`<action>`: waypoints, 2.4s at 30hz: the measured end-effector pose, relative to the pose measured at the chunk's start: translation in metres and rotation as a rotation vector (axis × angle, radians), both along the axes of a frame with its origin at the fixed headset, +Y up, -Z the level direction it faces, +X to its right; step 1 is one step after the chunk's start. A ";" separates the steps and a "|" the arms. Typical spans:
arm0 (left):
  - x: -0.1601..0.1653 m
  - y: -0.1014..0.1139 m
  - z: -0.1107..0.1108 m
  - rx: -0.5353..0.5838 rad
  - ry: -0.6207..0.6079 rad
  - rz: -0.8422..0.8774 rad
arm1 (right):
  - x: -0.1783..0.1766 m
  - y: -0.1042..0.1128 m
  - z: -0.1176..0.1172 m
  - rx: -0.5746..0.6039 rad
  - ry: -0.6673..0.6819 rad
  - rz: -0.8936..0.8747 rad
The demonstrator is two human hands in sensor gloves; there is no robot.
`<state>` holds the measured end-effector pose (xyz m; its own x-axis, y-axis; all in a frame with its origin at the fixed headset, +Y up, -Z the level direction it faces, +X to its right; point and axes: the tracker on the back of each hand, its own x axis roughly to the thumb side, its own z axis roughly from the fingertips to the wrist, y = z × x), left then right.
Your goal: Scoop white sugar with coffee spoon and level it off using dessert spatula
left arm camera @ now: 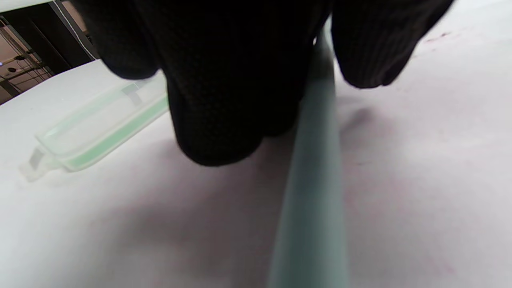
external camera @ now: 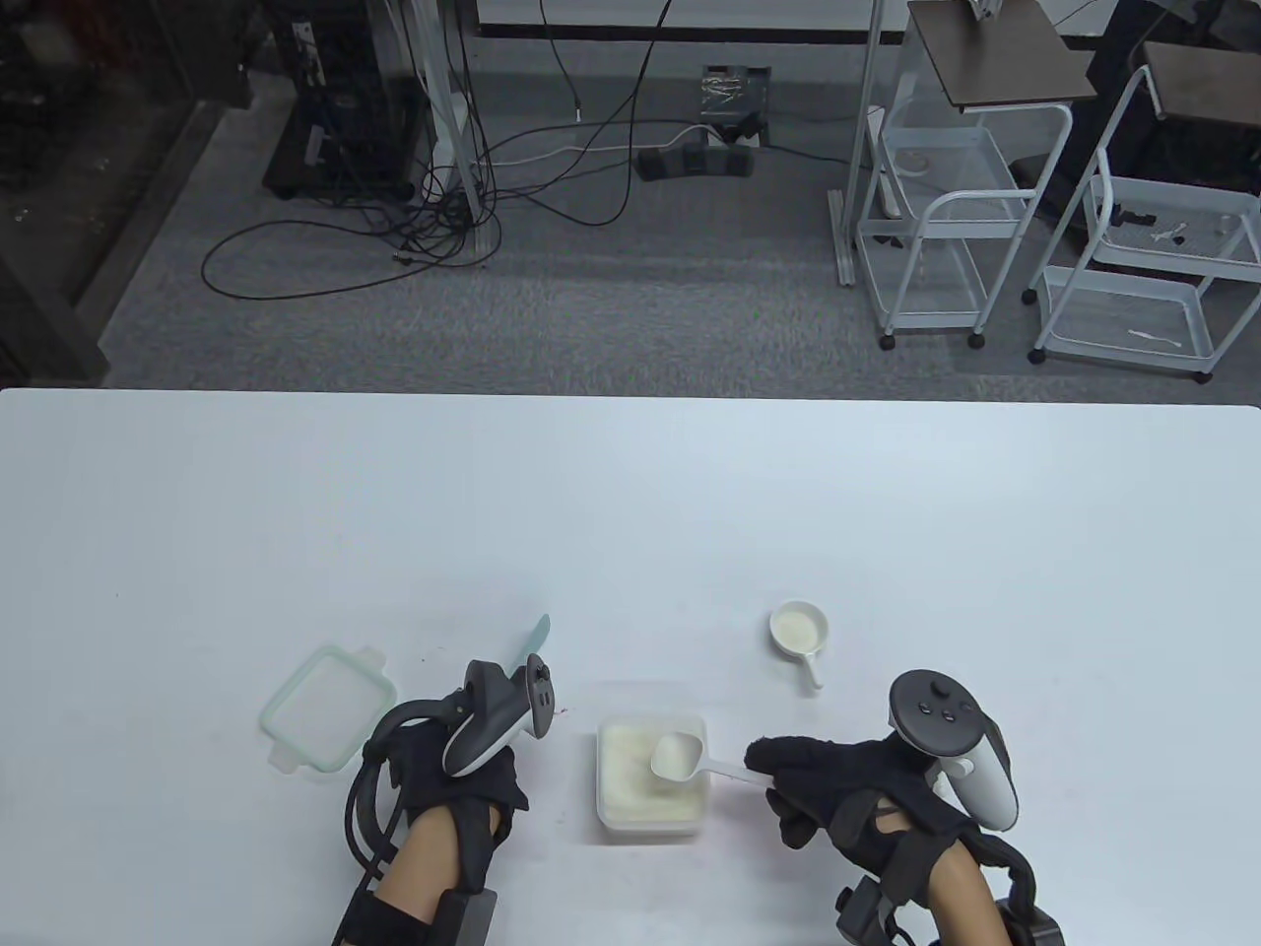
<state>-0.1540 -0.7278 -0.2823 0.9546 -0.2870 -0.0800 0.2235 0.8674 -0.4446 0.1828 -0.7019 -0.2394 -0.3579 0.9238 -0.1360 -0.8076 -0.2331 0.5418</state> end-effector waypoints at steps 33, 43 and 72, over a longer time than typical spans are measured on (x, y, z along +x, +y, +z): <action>0.018 0.038 0.012 0.299 -0.378 0.389 | 0.059 0.002 -0.011 0.211 -0.562 -0.004; 0.017 0.038 0.012 0.276 -0.367 0.388 | 0.060 -0.015 -0.023 0.198 -0.595 0.160; 0.018 0.037 0.011 0.237 -0.353 0.370 | -0.008 -0.009 -0.022 0.644 -0.296 1.053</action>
<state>-0.1364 -0.6907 -0.2717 0.9687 0.0593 0.2410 -0.0151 0.9833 -0.1813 0.1752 -0.7108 -0.2615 -0.9897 0.1402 0.0299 -0.1421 -0.9868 -0.0772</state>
